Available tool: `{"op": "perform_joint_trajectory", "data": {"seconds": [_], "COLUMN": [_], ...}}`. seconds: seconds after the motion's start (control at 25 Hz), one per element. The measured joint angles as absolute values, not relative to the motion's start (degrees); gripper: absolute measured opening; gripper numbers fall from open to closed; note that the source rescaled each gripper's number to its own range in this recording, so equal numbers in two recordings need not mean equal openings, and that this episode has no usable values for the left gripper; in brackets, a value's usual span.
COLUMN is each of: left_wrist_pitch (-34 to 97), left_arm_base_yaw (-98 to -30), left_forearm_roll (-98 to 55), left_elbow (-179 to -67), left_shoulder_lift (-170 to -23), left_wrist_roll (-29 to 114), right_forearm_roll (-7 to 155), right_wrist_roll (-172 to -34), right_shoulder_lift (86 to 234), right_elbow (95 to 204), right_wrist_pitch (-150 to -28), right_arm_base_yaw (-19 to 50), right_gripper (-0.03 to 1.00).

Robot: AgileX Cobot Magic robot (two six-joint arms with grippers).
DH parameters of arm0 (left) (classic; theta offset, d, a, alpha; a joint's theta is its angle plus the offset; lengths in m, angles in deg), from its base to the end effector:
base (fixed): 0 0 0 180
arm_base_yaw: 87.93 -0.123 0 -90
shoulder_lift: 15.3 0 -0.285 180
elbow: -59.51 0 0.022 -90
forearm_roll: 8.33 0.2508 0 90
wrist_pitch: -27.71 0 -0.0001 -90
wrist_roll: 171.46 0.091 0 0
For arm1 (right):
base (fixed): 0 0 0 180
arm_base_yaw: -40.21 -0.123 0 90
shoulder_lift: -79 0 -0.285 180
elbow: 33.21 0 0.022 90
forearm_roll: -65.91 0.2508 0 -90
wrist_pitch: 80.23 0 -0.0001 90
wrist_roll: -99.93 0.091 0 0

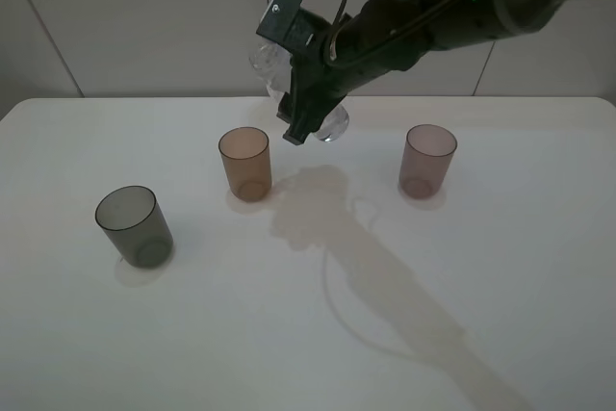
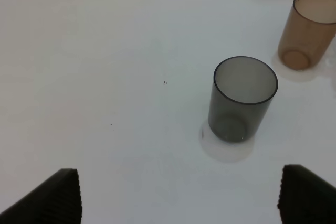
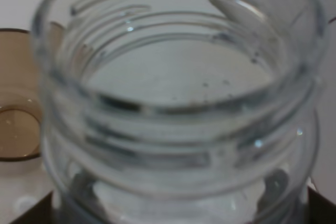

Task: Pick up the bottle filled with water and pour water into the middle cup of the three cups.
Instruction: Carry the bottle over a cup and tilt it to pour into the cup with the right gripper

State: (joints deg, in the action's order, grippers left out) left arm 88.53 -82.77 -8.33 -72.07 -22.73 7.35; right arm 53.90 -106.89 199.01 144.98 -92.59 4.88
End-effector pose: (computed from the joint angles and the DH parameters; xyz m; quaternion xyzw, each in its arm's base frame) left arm -0.0061 0.0006 0.2779 0.0295 0.8506 -0.0291 0.5241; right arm 0.3553 0.2469 0.1931 -0.5460 0.7405 -0.0315 0.3906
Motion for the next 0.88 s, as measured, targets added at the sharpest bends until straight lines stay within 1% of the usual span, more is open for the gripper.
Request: {"op": "perform_joint_trajectory", "data": {"seconds": [0.32, 0.48, 0.6, 0.88], "left_wrist_pitch": [88.5, 88.5, 88.5, 88.5], "left_arm_base_yaw": [-82.8, -82.8, -82.8, -82.8], "left_forearm_roll": [-8.3, -8.3, -8.3, -8.3], "left_elbow": [-72.1, -72.1, -72.1, -72.1], "left_shoulder_lift": [-22.7, -22.7, -22.7, -22.7], "left_wrist_roll": [7.3, 7.3, 7.3, 7.3], "right_forearm_roll": [52.7, 50.9, 46.5, 44.8], "right_wrist_roll": [-117.8, -119.2, -119.4, -120.3], "right_shoulder_lift": [201.7, 202.6, 203.6, 206.4], "right_elbow": [145.2, 145.2, 145.2, 145.3], "right_wrist_pitch": [-86.7, -83.1, -77.7, -71.6], "right_arm_base_yaw": [6.3, 6.8, 7.5, 7.9], "right_gripper": [0.0, 0.0, 0.0, 0.0]}}
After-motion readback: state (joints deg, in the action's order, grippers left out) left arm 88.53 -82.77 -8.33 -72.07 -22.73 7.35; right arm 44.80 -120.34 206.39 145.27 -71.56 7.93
